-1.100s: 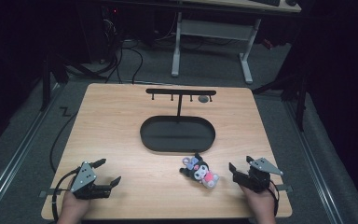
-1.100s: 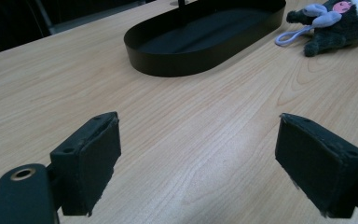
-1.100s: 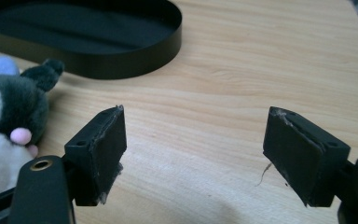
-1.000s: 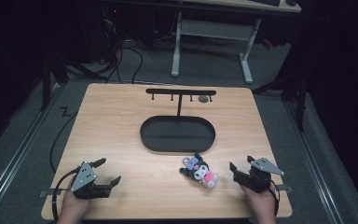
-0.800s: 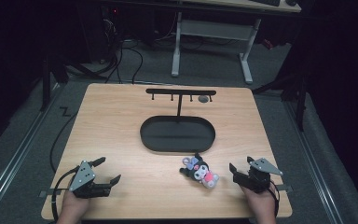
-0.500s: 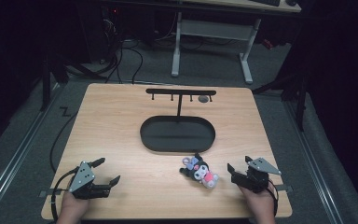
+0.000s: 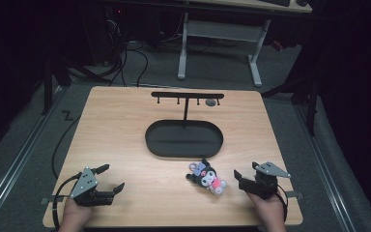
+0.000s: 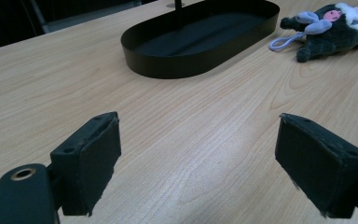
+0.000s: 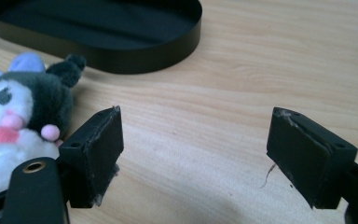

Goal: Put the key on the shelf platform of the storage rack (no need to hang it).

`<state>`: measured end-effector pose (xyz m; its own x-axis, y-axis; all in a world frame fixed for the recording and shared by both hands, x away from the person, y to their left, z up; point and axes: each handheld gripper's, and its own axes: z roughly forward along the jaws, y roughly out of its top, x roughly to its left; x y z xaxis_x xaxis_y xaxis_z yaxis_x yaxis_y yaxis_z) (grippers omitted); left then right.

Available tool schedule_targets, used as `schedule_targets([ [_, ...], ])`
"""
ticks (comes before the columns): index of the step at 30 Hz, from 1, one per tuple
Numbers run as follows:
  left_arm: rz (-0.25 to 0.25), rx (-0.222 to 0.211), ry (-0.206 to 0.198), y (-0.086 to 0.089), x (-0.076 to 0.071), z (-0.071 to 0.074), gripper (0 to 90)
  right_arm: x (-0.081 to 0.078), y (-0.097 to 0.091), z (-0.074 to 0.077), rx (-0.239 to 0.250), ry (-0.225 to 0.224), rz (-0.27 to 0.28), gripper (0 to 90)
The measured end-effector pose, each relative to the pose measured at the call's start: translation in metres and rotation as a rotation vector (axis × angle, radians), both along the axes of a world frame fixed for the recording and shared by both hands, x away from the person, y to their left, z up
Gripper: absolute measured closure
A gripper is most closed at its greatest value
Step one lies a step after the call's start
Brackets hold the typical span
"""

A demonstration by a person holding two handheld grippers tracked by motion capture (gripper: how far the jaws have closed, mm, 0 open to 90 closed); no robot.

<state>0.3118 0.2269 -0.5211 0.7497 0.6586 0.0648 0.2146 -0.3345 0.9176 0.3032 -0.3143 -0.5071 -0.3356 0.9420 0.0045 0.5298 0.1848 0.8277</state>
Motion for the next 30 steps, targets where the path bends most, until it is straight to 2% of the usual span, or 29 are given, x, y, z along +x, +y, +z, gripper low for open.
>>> schedule_targets([
  [3,0.008,0.0,-0.004,0.0007,-0.0002,0.0007,14.9,0.0007,0.0012,0.0007,-0.008,0.014,-0.017,18.5],
  [4,0.011,0.0,-0.004,0.0008,-0.0002,0.0008,14.9,0.0018,0.0024,0.0016,-0.019,0.013,-0.022,14.8],
  [5,0.015,-0.001,-0.003,0.0012,-0.0001,0.0009,14.9,0.0028,0.0036,0.0024,-0.023,0.019,-0.027,15.2],
  [9,0.025,-0.003,-0.002,0.0017,-0.0001,0.0008,14.9,0.0046,0.007,0.0033,-0.016,0.038,-0.054,15.3],
  [12,0.028,-0.002,-0.006,0.0016,0.0002,0.0011,14.8,0.0032,0.0076,0.0039,-0.033,0.044,-0.036,15.1],
  [18,0.051,-0.017,-0.002,0.0014,0.0024,0.0013,14.8,0.0035,0.0043,0.0021,-0.039,0.062,-0.037,15.3],
  [22,0.058,-0.011,-0.008,0.0013,0.0026,0.0023,14.8,0.0038,0.0022,0.0033,-0.009,0.108,-0.026,15.4],
  [28,0.059,-0.009,-0.006,0.0001,0.0042,0.0027,14.8,0.0017,0.0046,0.0061,-0.032,0.149,-0.004,15.5],
  [30,0.056,0.009,-0.013,-0.0005,0.0036,0.0025,14.8,0.0015,0.0048,0.0056,-0.039,0.168,0.002,15.7],
])
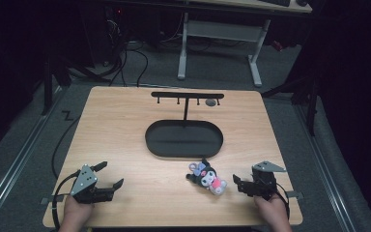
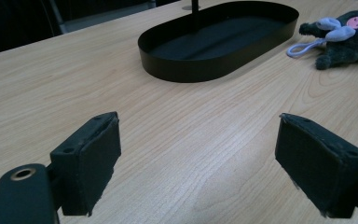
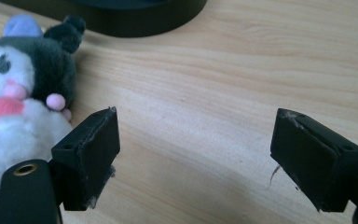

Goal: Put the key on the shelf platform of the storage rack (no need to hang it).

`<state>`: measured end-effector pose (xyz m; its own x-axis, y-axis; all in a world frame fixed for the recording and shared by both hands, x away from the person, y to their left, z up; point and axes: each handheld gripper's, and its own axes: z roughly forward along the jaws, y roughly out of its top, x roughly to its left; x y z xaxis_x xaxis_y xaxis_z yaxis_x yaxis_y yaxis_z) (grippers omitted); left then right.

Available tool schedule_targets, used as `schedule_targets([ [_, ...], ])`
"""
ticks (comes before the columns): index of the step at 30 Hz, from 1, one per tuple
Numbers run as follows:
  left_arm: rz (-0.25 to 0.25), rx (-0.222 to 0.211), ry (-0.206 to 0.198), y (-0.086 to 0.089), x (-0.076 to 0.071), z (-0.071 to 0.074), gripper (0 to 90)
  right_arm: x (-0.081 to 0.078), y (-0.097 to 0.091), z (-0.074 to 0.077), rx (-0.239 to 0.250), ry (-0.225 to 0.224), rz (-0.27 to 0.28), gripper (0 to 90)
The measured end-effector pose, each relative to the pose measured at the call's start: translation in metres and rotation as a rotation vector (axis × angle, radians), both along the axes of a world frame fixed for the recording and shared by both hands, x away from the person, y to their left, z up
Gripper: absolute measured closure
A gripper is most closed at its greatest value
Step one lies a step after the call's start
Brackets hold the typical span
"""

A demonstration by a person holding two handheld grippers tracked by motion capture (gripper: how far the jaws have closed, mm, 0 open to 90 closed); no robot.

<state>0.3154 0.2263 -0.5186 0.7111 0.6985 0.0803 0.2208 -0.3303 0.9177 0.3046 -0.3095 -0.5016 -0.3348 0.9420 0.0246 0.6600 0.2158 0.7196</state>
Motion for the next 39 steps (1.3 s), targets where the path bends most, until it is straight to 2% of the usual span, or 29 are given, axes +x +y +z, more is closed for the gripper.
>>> schedule_targets([
  [2,0.0,0.007,0.003,0.001,-0.001,-0.001,14.7,0.001,0.0,0.0,-0.014,0.016,0.002,15.7],
  [6,0.019,0.023,0.0,0.006,-0.004,-0.001,14.7,0.006,-0.002,0.0,-0.001,0.027,-0.002,15.7],
  [9,0.038,0.001,0.001,0.009,-0.004,0.003,14.6,0.011,-0.005,-0.001,0.023,0.027,-0.002,15.6],
  [11,0.048,0.001,-0.005,0.01,-0.004,0.004,14.6,0.015,-0.008,-0.005,0.031,0.044,-0.004,16.1],
  [15,0.066,0.017,0.024,0.014,-0.007,0.001,14.6,0.02,-0.008,-0.005,0.043,0.066,-0.005,17.2],
  [21,0.079,0.007,0.008,0.019,-0.01,0.004,14.5,0.022,-0.005,-0.004,0.014,0.116,0.01,16.9],
  [23,0.077,0.003,0.011,0.019,-0.009,0.004,14.5,0.022,-0.003,-0.002,0.005,0.118,0.009,17.0],
  [27,0.043,0.016,0.032,0.014,-0.007,0.001,14.5,0.02,-0.004,0.0,0.0,0.147,0.006,18.8],
  [29,0.028,0.033,0.031,0.011,-0.007,0.0,14.5,0.019,-0.004,0.002,-0.003,0.155,0.009,18.9],
  [31,0.019,0.031,0.029,0.01,-0.008,-0.001,14.4,0.019,-0.004,0.004,-0.009,0.171,0.012,18.9],
  [35,0.036,0.023,0.036,0.018,-0.01,-0.002,14.4,0.02,-0.005,0.005,-0.03,0.208,0.014,19.0],
  [39,0.06,0.009,0.022,0.024,-0.01,0.001,14.5,0.024,-0.007,0.007,-0.048,0.225,0.021,19.0],
])
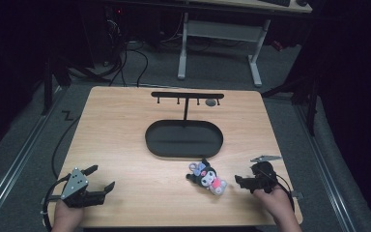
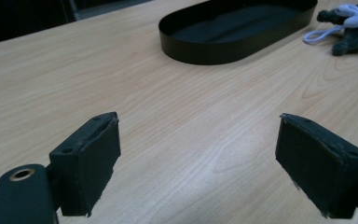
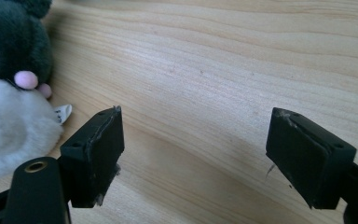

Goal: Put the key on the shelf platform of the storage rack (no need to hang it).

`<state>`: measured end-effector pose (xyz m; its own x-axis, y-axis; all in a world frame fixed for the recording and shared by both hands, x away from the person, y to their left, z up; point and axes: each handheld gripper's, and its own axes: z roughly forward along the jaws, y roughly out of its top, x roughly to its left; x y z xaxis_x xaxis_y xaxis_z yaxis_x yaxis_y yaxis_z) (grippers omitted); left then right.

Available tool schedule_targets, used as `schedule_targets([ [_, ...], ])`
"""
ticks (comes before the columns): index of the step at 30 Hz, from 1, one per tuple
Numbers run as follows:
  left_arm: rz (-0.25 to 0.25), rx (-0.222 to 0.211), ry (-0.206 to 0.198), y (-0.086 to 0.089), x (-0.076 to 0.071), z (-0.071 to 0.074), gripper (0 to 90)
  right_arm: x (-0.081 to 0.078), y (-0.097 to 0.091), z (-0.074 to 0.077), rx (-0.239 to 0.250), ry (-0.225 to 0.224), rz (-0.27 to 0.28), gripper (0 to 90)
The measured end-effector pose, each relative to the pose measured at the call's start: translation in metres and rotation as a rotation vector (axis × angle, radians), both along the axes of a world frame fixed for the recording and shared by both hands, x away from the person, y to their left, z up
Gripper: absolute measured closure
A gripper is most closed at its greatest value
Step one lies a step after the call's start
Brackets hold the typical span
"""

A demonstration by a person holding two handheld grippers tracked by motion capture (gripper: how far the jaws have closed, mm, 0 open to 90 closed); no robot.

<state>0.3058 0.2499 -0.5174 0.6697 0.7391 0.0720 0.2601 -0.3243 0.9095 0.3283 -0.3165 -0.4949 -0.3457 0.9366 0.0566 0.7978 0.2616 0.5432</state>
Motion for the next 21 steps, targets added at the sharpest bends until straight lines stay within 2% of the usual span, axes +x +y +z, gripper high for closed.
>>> schedule_targets([
  [7,-0.001,0.009,0.001,-0.001,0.0,0.0,14.5,0.003,0.004,0.002,0.017,0.066,0.021,19.1],
  [9,-0.005,0.006,0.003,-0.001,0.0,-0.001,14.5,0.003,0.008,0.002,0.008,0.079,0.031,18.7],
  [11,-0.012,0.011,0.004,-0.003,0.001,-0.001,14.5,0.003,0.016,0.001,-0.029,0.107,0.055,18.6],
  [15,-0.021,0.026,0.003,-0.006,0.001,-0.002,14.5,0.005,0.018,0.002,-0.049,0.116,0.054,18.7],
  [18,-0.026,0.029,-0.008,-0.007,0.002,0.0,14.5,0.007,0.021,0.001,-0.073,0.156,0.063,18.6],
  [21,-0.02,-0.01,-0.014,-0.006,0.007,0.002,14.5,0.008,0.022,0.002,-0.089,0.165,0.069,18.5],
])
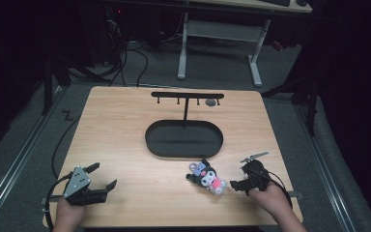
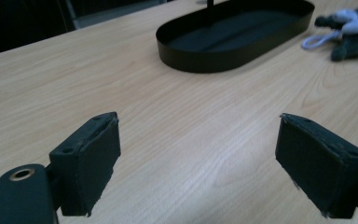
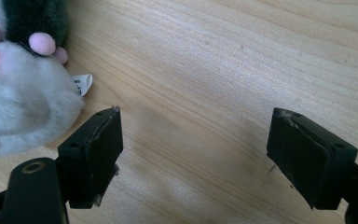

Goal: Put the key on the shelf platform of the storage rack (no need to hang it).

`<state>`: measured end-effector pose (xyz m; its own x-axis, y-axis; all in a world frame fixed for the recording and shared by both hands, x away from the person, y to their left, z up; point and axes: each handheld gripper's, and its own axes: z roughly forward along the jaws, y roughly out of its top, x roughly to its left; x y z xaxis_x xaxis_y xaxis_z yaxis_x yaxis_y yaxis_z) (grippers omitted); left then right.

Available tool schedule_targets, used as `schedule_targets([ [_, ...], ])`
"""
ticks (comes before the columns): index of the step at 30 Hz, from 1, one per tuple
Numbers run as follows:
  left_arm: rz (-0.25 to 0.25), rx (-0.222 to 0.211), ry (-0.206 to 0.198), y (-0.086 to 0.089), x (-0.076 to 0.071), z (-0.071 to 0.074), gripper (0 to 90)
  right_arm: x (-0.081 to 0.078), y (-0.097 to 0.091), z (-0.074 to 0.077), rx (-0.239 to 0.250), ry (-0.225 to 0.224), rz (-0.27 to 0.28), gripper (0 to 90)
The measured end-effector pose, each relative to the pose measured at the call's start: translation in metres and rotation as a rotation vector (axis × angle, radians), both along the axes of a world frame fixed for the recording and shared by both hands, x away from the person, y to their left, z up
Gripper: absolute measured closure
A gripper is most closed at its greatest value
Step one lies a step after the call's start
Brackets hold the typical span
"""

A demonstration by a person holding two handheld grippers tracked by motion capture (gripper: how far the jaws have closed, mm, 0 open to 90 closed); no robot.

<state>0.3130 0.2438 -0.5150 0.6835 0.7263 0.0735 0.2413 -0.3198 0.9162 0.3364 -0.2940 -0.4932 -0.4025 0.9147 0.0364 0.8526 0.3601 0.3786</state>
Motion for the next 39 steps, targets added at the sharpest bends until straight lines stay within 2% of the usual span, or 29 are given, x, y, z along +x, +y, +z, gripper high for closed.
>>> schedule_targets([
  [6,0.006,-0.006,0.003,-0.004,0.006,-0.001,14.5,0.003,0.003,0.002,0.001,0.032,0.017,18.5],
  [7,0.004,-0.008,-0.001,-0.004,0.007,-0.001,14.4,0.004,0.004,0.003,-0.006,0.036,0.026,18.4],
  [8,-0.001,0.009,0.0,-0.006,0.008,-0.001,14.5,0.004,0.005,0.004,-0.034,0.046,0.039,18.5],
  [15,-0.013,0.004,0.004,-0.01,0.011,-0.001,14.6,0.005,0.007,0.006,-0.081,0.079,0.072,18.2],
  [20,-0.025,0.015,0.009,-0.015,0.012,-0.002,14.7,0.005,0.004,0.007,-0.054,0.097,0.082,18.1],
  [27,-0.028,0.016,0.012,-0.014,0.011,-0.002,14.7,0.004,0.006,0.011,-0.098,0.146,0.12,18.9],
  [36,-0.028,0.017,0.015,-0.014,0.01,-0.002,14.7,0.001,0.029,0.027,-0.068,0.211,0.219,18.3],
  [37,-0.028,0.017,0.013,-0.014,0.01,-0.002,14.7,0.002,0.031,0.029,-0.068,0.204,0.265,18.1],
  [39,-0.03,0.016,0.015,-0.013,0.009,-0.002,14.7,0.001,0.038,0.033,-0.071,0.201,0.289,17.6],
])
